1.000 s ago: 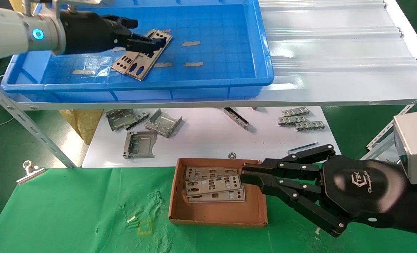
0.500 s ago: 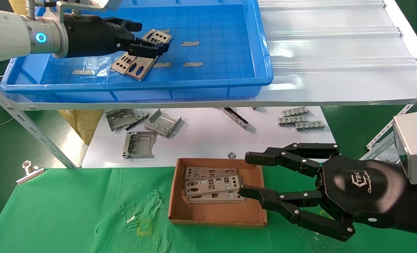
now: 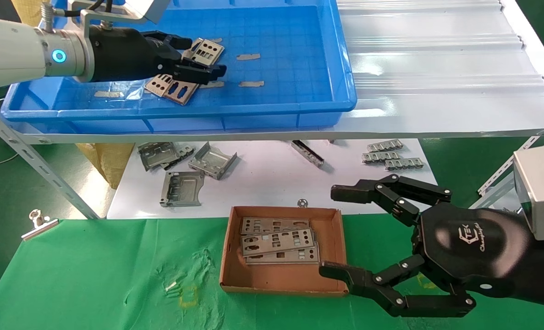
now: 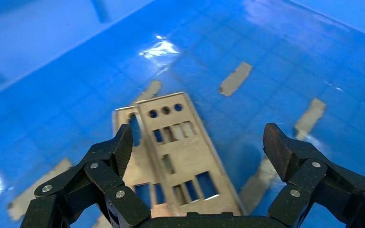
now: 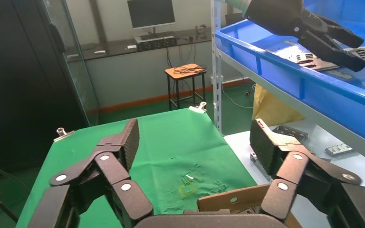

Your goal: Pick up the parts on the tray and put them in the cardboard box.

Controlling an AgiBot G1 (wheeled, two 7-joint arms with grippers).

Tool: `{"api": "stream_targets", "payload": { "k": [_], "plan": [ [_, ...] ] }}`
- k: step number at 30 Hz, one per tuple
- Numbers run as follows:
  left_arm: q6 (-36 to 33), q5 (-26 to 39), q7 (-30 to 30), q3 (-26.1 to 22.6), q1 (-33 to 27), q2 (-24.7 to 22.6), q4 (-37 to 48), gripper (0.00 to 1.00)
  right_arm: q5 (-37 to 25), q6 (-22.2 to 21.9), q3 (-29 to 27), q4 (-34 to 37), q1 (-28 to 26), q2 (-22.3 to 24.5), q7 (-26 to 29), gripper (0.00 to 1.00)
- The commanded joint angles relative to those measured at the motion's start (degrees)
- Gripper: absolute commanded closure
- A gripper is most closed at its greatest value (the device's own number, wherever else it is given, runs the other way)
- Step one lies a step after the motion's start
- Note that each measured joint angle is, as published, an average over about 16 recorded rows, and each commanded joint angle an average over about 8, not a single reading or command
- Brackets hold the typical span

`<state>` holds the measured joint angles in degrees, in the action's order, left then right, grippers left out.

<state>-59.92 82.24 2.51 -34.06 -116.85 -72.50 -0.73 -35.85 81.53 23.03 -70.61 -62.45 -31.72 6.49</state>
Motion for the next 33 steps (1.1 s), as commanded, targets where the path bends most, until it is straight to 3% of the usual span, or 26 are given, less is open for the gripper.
{"api": "stream_targets", "payload": {
  "k": [1, 17, 33],
  "plan": [
    [-0.4, 0.1, 0.0, -0.1, 0.0, -0.1, 0.1, 1.0, 0.0, 0.0, 0.0, 0.0, 0.0, 0.0, 0.0, 0.0],
    [-3.3, 0.5, 0.1, -0.4, -0.6, 0.0, 0.5, 1.0, 0.0, 0.0, 0.0, 0.0, 0.0, 0.0, 0.0, 0.0],
    [2.0, 0.7, 0.0, -0.5, -0.4, -0.5, 0.8, 1.0, 0.0, 0.0, 0.0, 0.0, 0.0, 0.0, 0.0, 0.0]
  ]
}}
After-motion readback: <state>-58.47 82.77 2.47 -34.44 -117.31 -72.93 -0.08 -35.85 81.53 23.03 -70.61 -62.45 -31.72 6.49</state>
